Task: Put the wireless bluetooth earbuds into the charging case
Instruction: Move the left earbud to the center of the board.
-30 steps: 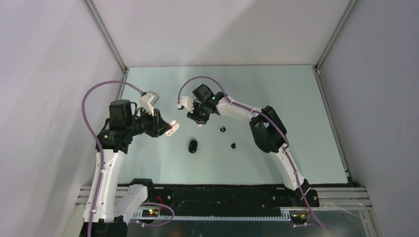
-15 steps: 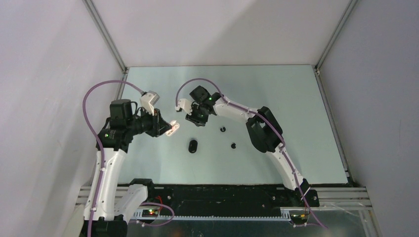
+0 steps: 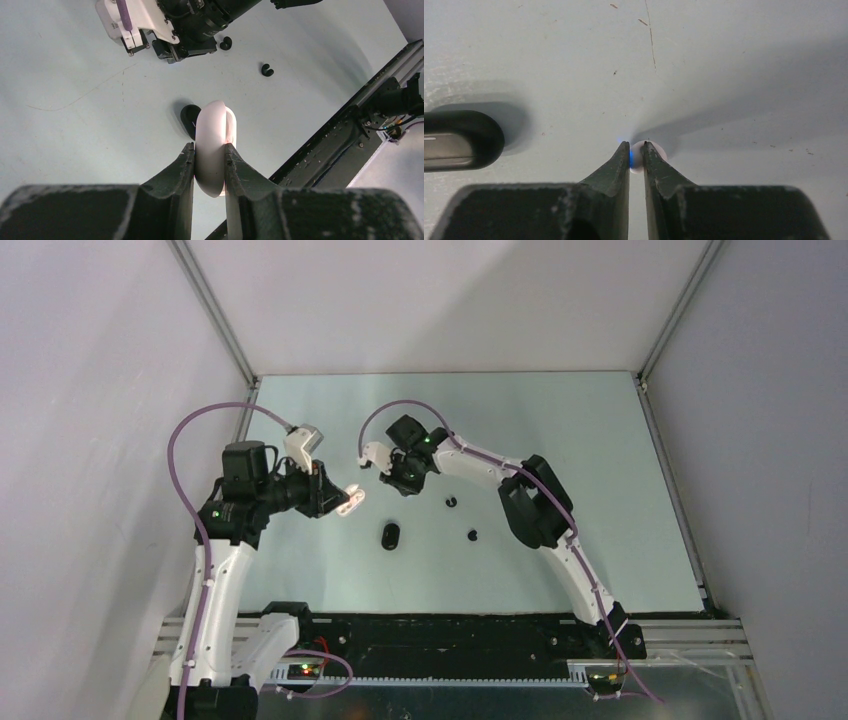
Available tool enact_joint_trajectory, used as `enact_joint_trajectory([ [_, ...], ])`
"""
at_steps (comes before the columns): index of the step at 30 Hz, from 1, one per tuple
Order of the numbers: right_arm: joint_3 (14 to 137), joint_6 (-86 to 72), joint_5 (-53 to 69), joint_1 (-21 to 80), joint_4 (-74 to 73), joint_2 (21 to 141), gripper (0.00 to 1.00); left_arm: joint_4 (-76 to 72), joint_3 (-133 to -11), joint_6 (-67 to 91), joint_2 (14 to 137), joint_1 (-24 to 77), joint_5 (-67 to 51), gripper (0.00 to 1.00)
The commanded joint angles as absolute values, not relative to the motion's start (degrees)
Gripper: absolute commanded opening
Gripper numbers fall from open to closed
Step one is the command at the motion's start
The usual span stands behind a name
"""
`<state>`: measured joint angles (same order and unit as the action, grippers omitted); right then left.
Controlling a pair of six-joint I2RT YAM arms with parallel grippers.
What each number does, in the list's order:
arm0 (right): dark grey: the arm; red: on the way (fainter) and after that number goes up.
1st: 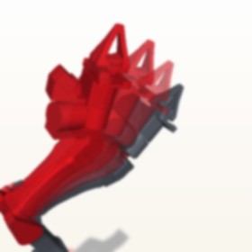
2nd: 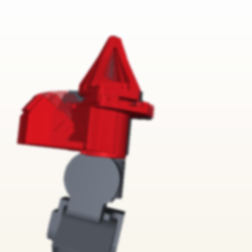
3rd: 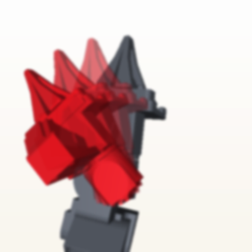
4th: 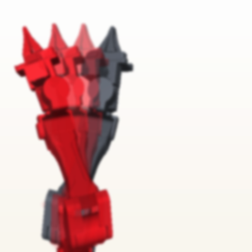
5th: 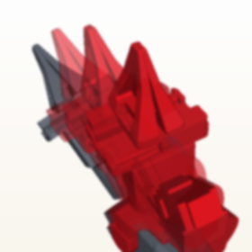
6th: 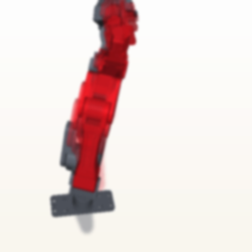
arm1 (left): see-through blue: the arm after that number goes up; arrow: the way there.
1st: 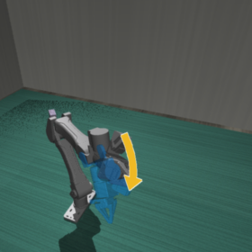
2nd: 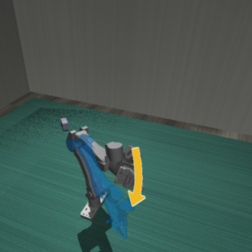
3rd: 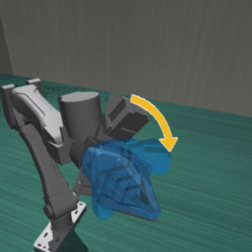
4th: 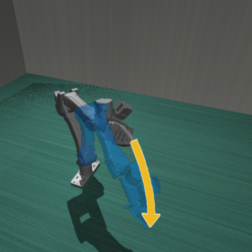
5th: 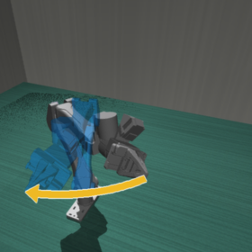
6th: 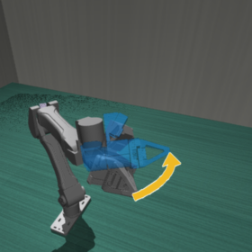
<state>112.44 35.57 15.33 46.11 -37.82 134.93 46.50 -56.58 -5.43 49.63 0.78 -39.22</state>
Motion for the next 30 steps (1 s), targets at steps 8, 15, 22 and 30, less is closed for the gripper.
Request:
enact_joint_trajectory([
  [8, 106.63, 34.07, 21.24, 42.52, -42.11, 127.39, 0.05, 45.90, -58.35, -5.15, 48.77, 0.26, -40.94, 0.00],
  [15, 100.28, 32.18, 34.04, 38.88, -45.78, 120.91, 0.00, 45.90, -57.78, -5.03, 48.94, 0.27, -41.85, 0.00],
  [22, 94.18, 29.17, 51.22, 35.36, -49.53, 116.11, 0.00, 45.96, -57.24, -4.93, 49.06, 0.26, -41.99, 0.00],
  [30, 88.42, 23.51, 46.32, 34.42, -44.95, 113.04, 0.03, 45.94, -57.47, -4.40, 49.34, 0.26, -41.32, 0.00],
])
